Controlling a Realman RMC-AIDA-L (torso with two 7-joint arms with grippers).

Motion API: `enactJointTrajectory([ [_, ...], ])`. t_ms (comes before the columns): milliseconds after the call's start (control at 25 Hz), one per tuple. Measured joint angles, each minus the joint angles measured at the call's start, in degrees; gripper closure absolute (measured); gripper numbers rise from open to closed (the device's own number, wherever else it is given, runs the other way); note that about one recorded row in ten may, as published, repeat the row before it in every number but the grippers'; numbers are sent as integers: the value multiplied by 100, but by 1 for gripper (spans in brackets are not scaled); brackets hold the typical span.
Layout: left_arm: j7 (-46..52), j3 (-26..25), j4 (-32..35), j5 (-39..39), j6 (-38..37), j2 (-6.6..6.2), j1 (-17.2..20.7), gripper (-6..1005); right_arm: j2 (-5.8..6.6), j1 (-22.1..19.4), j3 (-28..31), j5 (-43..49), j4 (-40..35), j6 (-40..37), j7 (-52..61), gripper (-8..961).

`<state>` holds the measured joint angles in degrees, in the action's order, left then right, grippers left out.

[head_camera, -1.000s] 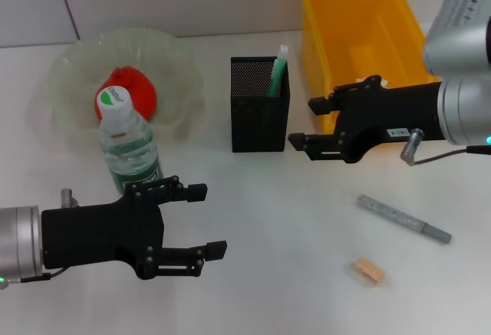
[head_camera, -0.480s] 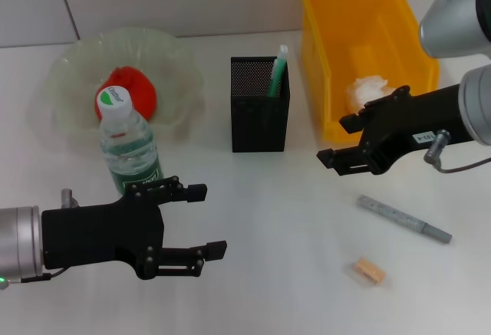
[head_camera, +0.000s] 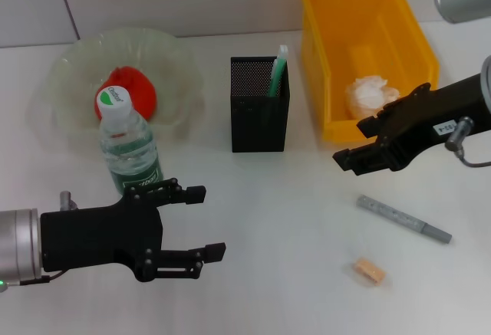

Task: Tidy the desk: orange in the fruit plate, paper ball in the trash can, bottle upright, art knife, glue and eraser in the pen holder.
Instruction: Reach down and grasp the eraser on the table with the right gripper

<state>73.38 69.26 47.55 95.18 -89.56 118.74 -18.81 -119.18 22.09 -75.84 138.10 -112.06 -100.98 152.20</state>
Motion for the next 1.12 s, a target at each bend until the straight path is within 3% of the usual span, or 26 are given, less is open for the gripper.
enactJointTrajectory([
  [280, 0, 0, -26, 0, -9, 0, 12, 137, 0, 462, 165, 336, 339, -491, 169, 364],
  [520, 0, 7, -53, 0, -21, 0, -5, 137, 0, 630, 183, 450, 787, -503, 157, 365],
  [640, -5, 23, -57, 0, -9, 0, -6, 137, 0, 778, 185, 461, 1391, -426, 32, 365],
  [1120, -60, 51, -152, 0, 17, 0, -35, 138, -1, 951, 75, 588, 1998, -170, -143, 365],
])
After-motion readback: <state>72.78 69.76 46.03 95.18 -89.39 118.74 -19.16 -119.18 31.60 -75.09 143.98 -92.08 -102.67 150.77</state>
